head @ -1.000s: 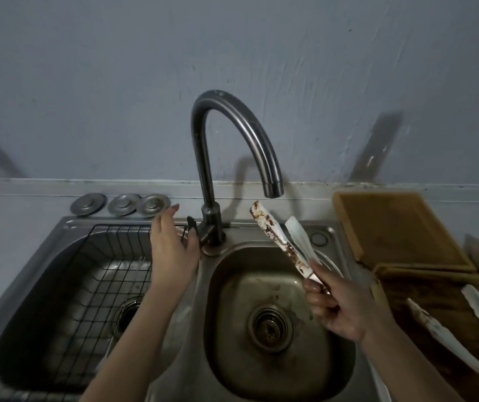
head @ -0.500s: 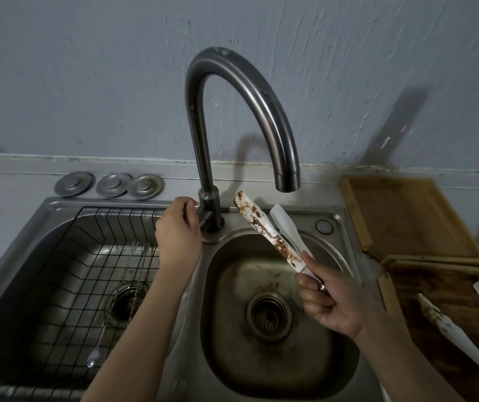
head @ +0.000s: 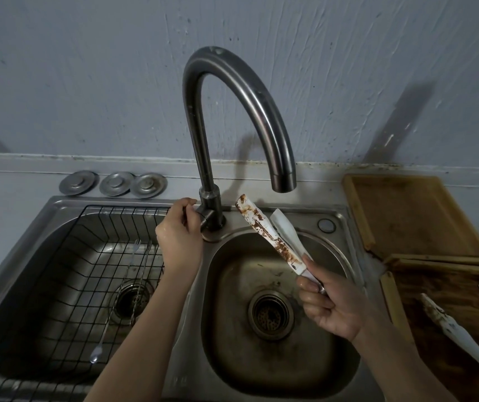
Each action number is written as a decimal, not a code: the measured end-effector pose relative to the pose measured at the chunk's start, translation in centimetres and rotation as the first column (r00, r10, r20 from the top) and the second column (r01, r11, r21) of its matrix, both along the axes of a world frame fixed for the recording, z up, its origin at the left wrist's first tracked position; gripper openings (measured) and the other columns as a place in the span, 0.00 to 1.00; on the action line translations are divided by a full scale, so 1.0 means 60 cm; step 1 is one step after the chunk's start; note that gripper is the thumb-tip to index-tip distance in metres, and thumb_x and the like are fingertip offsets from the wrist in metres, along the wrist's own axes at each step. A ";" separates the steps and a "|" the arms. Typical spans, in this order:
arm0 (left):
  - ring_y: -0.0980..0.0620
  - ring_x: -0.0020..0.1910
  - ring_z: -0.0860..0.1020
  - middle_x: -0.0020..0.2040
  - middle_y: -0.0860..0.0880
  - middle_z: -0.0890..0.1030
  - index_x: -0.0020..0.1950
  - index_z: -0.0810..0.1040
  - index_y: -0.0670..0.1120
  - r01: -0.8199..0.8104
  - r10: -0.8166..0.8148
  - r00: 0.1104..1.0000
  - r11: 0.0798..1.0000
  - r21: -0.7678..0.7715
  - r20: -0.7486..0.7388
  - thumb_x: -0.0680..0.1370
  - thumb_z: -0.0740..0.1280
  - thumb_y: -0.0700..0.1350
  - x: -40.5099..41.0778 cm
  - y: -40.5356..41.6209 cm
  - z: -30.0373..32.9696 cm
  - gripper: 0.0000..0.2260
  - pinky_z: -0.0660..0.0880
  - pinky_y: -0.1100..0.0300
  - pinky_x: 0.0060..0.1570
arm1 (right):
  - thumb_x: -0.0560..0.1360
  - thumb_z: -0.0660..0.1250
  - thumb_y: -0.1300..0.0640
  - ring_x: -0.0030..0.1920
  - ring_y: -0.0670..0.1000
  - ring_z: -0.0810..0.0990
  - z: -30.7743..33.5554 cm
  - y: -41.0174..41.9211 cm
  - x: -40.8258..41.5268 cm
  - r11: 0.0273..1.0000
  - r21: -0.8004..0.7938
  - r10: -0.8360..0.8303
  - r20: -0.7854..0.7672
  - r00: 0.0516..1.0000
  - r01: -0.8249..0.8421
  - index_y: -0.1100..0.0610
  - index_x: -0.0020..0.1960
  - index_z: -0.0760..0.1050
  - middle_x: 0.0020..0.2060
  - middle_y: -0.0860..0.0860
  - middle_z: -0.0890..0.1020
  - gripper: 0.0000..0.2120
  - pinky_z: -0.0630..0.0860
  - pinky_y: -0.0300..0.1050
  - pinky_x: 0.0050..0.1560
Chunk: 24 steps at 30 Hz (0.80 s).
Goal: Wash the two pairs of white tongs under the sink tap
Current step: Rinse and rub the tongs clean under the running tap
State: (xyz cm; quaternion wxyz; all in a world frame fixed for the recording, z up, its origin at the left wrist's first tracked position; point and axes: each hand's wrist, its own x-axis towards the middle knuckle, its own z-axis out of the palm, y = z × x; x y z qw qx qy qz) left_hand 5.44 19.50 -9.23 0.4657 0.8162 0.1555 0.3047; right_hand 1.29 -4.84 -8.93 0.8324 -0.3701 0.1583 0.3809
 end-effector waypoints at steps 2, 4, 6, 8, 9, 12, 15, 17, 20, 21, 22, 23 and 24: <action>0.51 0.24 0.70 0.30 0.45 0.77 0.52 0.79 0.41 -0.017 0.017 1.000 1.000 -0.024 0.009 0.80 0.59 0.40 -0.002 -0.002 -0.002 0.10 0.70 0.54 0.28 | 0.71 0.62 0.50 0.14 0.41 0.60 0.000 -0.001 -0.001 1.000 0.002 -0.009 -0.005 1.000 0.009 0.55 0.55 0.71 0.19 0.48 0.66 0.15 0.55 0.32 0.13; 0.57 0.24 0.69 0.31 0.48 0.77 0.51 0.80 0.41 -0.033 0.034 0.999 0.998 -0.045 0.027 0.80 0.59 0.39 -0.003 -0.003 -0.006 0.09 0.69 0.61 0.28 | 0.71 0.62 0.51 0.14 0.41 0.60 -0.001 -0.003 -0.002 1.000 0.007 -0.015 -0.011 1.000 0.015 0.55 0.55 0.71 0.19 0.48 0.66 0.15 0.55 0.32 0.13; 0.58 0.23 0.69 0.29 0.52 0.76 0.51 0.80 0.42 -0.052 0.055 0.998 0.997 -0.061 0.039 0.79 0.60 0.38 -0.004 -0.004 -0.010 0.09 0.67 0.68 0.26 | 0.70 0.62 0.51 0.13 0.42 0.60 -0.001 -0.004 -0.004 1.000 0.013 -0.017 -0.016 1.000 0.017 0.56 0.56 0.70 0.19 0.48 0.66 0.16 0.55 0.32 0.13; 0.59 0.25 0.70 0.30 0.56 0.76 0.51 0.80 0.42 -0.069 0.074 0.996 0.994 -0.089 0.046 0.79 0.60 0.38 -0.006 -0.004 -0.013 0.09 0.67 0.68 0.26 | 0.70 0.63 0.51 0.13 0.42 0.60 -0.001 -0.004 -0.006 1.000 0.019 -0.014 -0.023 1.000 0.015 0.56 0.56 0.70 0.19 0.49 0.66 0.17 0.55 0.32 0.12; 0.57 0.26 0.70 0.31 0.57 0.76 0.51 0.80 0.42 -0.074 0.080 0.995 0.992 -0.106 0.052 0.79 0.60 0.38 -0.006 -0.004 -0.016 0.09 0.68 0.69 0.27 | 0.70 0.63 0.51 0.13 0.42 0.60 -0.001 -0.004 -0.006 1.000 0.020 -0.013 -0.027 1.000 0.014 0.56 0.57 0.69 0.19 0.49 0.66 0.17 0.55 0.32 0.12; 0.58 0.26 0.70 0.31 0.57 0.75 0.52 0.80 0.43 -0.098 0.106 0.993 0.984 -0.147 0.049 0.79 0.60 0.38 -0.008 -0.005 -0.023 0.09 0.68 0.67 0.28 | 0.70 0.63 0.51 0.13 0.42 0.59 -0.003 -0.004 -0.007 1.000 0.015 -0.011 -0.034 0.999 0.012 0.56 0.57 0.70 0.19 0.48 0.66 0.17 0.55 0.32 0.12; 0.57 0.26 0.70 0.32 0.55 0.76 0.54 0.80 0.43 -0.106 0.115 0.992 0.980 -0.171 0.043 0.79 0.60 0.39 -0.008 -0.004 -0.028 0.10 0.69 0.61 0.30 | 0.70 0.64 0.51 0.14 0.42 0.59 -0.005 -0.004 -0.008 1.000 0.012 -0.012 -0.034 0.999 0.013 0.56 0.57 0.70 0.19 0.48 0.66 0.18 0.55 0.32 0.13; 0.58 0.27 0.71 0.34 0.55 0.78 0.55 0.80 0.43 -0.097 0.108 0.993 0.979 -0.181 0.052 0.79 0.60 0.39 -0.008 -0.002 -0.030 0.10 0.71 0.61 0.31 | 0.70 0.64 0.51 0.14 0.42 0.60 -0.005 -0.004 -0.007 1.000 0.020 -0.014 -0.035 0.999 0.015 0.56 0.56 0.70 0.19 0.48 0.66 0.17 0.55 0.32 0.12; 0.56 0.26 0.69 0.35 0.50 0.79 0.56 0.80 0.44 -0.091 0.103 0.993 0.981 -0.169 0.060 0.79 0.60 0.40 -0.010 -0.001 -0.033 0.10 0.69 0.61 0.29 | 0.70 0.64 0.51 0.13 0.42 0.60 -0.003 -0.003 -0.008 0.999 0.027 -0.015 -0.042 0.999 0.017 0.56 0.56 0.69 0.19 0.48 0.66 0.17 0.56 0.32 0.12; 0.56 0.25 0.69 0.35 0.49 0.79 0.56 0.80 0.44 -0.093 0.104 0.993 0.982 -0.163 0.062 0.79 0.60 0.40 -0.010 -0.001 -0.034 0.10 0.69 0.61 0.29 | 0.70 0.63 0.51 0.13 0.42 0.60 -0.003 -0.003 -0.008 0.999 0.028 -0.015 -0.044 0.999 0.016 0.57 0.56 0.69 0.19 0.48 0.66 0.17 0.55 0.32 0.12; 0.56 0.25 0.69 0.35 0.50 0.78 0.56 0.80 0.44 -0.093 0.104 0.993 0.983 -0.158 0.063 0.79 0.60 0.40 -0.010 -0.001 -0.034 0.10 0.69 0.61 0.28 | 0.70 0.63 0.51 0.13 0.42 0.60 -0.003 -0.003 -0.009 0.999 0.029 -0.015 -0.048 0.999 0.017 0.57 0.56 0.70 0.19 0.48 0.66 0.17 0.55 0.32 0.12; 0.57 0.26 0.69 0.35 0.50 0.78 0.56 0.80 0.44 -0.091 0.102 0.993 0.984 -0.156 0.063 0.79 0.60 0.40 -0.010 0.000 -0.035 0.10 0.69 0.61 0.28 | 0.70 0.63 0.51 0.13 0.42 0.60 -0.003 -0.003 -0.009 0.999 0.029 -0.016 -0.051 0.999 0.017 0.57 0.56 0.70 0.19 0.48 0.66 0.17 0.55 0.32 0.12; 0.57 0.26 0.69 0.35 0.52 0.78 0.56 0.79 0.44 -0.090 0.101 0.993 0.984 -0.154 0.062 0.79 0.60 0.41 -0.009 0.000 -0.035 0.10 0.69 0.62 0.28 | 0.70 0.64 0.51 0.13 0.42 0.59 -0.002 -0.003 -0.009 0.999 0.027 -0.017 -0.052 0.999 0.018 0.57 0.56 0.70 0.19 0.48 0.66 0.17 0.55 0.32 0.12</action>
